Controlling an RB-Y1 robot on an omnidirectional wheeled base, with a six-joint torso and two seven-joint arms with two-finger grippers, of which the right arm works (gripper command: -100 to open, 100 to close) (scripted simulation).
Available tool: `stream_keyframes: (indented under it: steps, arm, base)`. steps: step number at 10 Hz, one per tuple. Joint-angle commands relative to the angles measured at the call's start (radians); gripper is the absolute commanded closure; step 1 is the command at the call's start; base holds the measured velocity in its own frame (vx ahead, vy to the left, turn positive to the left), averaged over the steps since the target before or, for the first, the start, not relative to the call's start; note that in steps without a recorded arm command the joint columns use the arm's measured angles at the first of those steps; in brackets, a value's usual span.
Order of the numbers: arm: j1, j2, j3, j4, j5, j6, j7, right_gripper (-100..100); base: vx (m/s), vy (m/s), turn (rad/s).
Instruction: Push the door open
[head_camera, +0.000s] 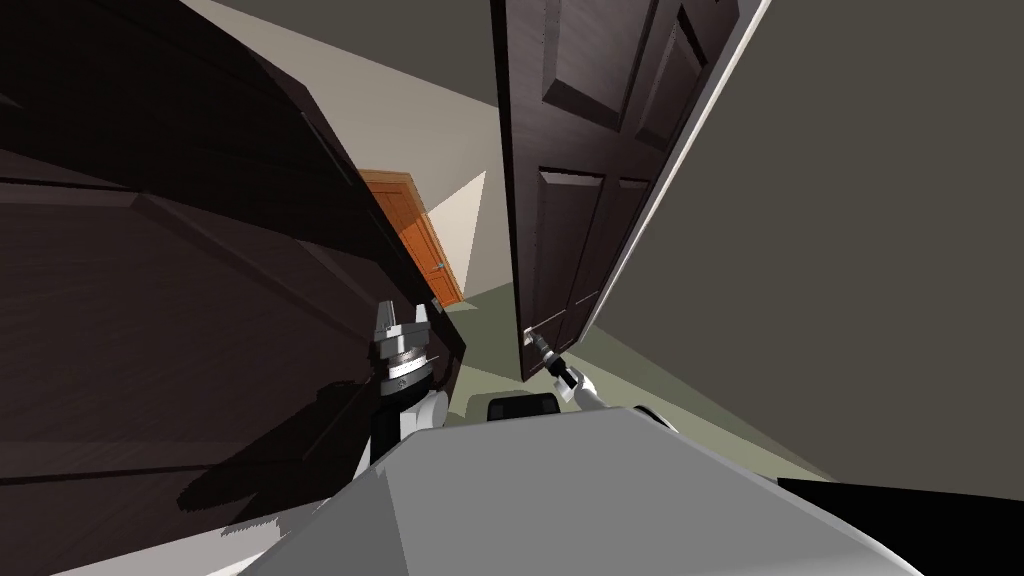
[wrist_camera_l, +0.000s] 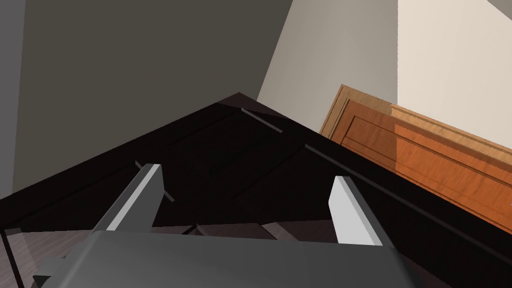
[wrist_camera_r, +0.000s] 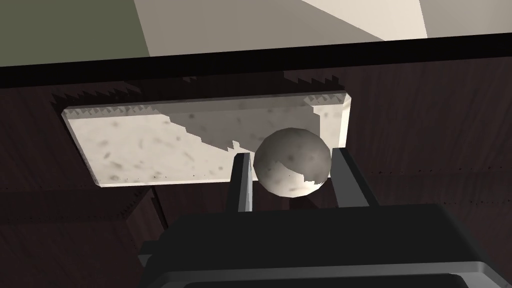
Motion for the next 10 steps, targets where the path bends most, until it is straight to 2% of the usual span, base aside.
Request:
stream_keyframes:
  steps: [1,4,10]
  arm:
    - [0.001,0.0,0.0,0.0,0.0,-0.001,-0.001,100]
    - [0.002,-0.003,-0.008,0.002,-0.006,0.003,0.009,100]
    - [0.002,-0.009,-0.043,0.001,-0.031,0.012,0.043,100]
  base:
    - [-0.012,-0.006,-0.003]
    - [0.023,0.01,-0.009]
    - [0.151,0.074,-0.03]
